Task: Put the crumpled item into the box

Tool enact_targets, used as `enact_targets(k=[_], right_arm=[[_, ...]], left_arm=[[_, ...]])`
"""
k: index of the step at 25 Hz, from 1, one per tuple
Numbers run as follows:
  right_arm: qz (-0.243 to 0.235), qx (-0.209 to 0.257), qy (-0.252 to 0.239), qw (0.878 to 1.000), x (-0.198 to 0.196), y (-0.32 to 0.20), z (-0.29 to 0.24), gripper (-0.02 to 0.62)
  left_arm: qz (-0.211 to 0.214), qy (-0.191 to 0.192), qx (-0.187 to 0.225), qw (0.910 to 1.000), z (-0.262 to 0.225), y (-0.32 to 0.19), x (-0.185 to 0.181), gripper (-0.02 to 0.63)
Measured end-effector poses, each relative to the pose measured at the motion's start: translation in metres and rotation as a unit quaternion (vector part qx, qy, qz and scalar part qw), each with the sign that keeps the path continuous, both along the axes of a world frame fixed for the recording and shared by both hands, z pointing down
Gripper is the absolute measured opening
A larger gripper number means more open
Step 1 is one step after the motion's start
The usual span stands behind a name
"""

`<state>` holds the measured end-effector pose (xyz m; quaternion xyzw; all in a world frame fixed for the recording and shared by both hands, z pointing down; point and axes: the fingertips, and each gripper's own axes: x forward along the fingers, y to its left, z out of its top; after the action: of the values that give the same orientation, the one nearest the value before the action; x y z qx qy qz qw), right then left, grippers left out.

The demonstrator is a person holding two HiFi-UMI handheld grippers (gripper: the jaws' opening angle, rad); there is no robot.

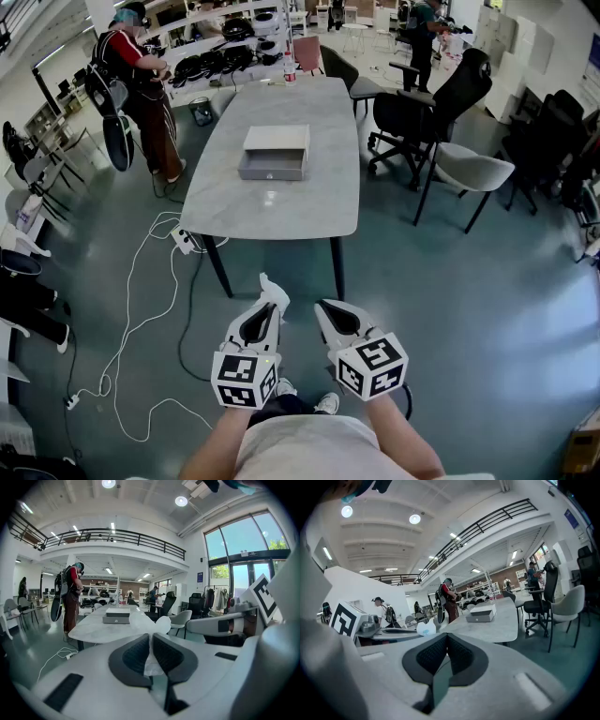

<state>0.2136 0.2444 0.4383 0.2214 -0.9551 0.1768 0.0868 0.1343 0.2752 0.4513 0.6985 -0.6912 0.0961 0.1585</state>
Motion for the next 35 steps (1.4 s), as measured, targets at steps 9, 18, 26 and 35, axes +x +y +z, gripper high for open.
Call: enact_targets(k=[9, 18, 26, 35], right_arm=[[0.014, -0.011, -0.007, 1.0, 0.017, 0.002, 0.001, 0.005], [0.026, -0.011, -0.01, 1.0, 0.018, -0.008, 0.007, 0.005], [0.04, -0.006, 0.011, 0.999, -0.013, -0.033, 0.012, 0.005], [0.047, 0.003, 0.039, 0.998, -0.093, -0.079, 0.008, 0.005]], left_arm=[[-0.005, -0.004, 0.0, 1.0, -0.002, 0.009, 0.011, 0.028], [-0.003, -0.008, -0.007, 0.9999, 0.008, 0.004, 0.006, 0.028], [0.017, 0.008, -0.002, 0.9998, 0.018, -0.029, -0.024, 0.028], [0.03, 0.033, 0.0, 0.999, 0.023, -0.083, -0.104, 0.028]])
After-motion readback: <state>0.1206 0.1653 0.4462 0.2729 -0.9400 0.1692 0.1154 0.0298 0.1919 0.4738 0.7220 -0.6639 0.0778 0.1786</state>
